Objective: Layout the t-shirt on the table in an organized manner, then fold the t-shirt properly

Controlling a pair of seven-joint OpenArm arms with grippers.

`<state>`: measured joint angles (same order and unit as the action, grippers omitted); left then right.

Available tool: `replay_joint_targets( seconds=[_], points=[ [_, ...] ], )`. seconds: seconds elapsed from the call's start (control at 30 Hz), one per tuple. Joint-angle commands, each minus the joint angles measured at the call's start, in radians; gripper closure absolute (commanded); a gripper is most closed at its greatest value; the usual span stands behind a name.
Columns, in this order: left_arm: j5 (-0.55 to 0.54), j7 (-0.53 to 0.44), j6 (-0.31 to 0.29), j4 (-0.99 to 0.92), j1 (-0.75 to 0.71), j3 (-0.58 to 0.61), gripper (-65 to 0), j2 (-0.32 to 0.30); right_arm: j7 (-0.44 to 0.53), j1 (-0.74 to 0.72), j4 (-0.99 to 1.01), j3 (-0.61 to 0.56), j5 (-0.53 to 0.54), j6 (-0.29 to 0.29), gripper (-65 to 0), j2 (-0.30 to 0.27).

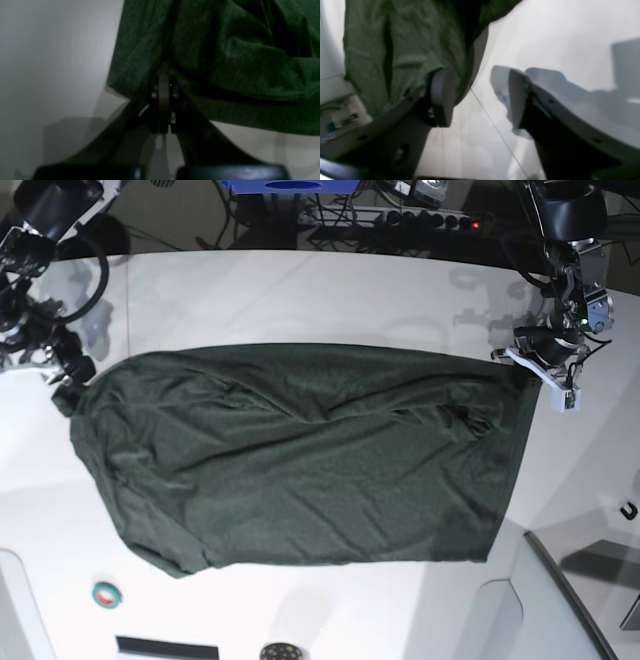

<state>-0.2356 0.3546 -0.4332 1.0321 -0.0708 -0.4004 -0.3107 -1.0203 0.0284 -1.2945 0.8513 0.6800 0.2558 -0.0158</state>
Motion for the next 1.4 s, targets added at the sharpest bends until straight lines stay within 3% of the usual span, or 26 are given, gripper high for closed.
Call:
replay_joint_targets(
  seconds=[0.0,0.33,0.53,0.8,0.9,1.1,1.17,1.3,1.37],
  points=[
    [0.009,0.013,0.007,0.011,-0.005,-0.004,0.0,-0.015,0.024,-0.017,0.008,-0.008,0.022,0.012,-35.0,-0.003],
    [0.009,0.014,0.007,0.09,-0.028,-0.004,0.0,-0.015,0.137,-0.045,0.186,-0.013,0.02,0.037,-34.8,-0.005],
    [0.009,0.014,0.007,0.089,-0.028,-0.004,0.0,-0.015,0.166,-0.045,0.192,-0.046,0.017,0.11,-34.2,-0.006],
    [0.008,0.014,0.007,0.09,-0.025,-0.005,0.0,-0.015,0.165,-0.054,0.234,-0.054,0.022,0.116,-12.0,-0.006],
    [0.002,0.014,0.007,0.101,-0.027,-0.005,0.0,-0.015,0.159,-0.054,0.234,-0.056,0.019,0.161,-3.0,-0.006],
    [0.0,0.024,0.007,0.175,-0.048,-0.048,0.0,-0.015,0.157,-0.052,0.234,-0.056,0.019,0.168,-2.4,-0.006],
    [-0.001,0.085,0.007,0.227,-0.056,-0.107,0.0,-0.008,0.157,-0.052,0.234,-0.056,0.017,0.168,-2.4,-0.006],
    [-0.001,0.212,0.006,0.336,-0.068,-0.246,-19.4,0.04,0.126,-0.052,0.234,-0.056,0.017,0.168,-2.4,-0.006],
    [-0.003,0.235,-0.002,0.37,-0.1,-0.322,-25.8,0.074,0.117,-0.052,0.227,-0.056,0.017,0.168,-2.4,-0.006]
  ],
)
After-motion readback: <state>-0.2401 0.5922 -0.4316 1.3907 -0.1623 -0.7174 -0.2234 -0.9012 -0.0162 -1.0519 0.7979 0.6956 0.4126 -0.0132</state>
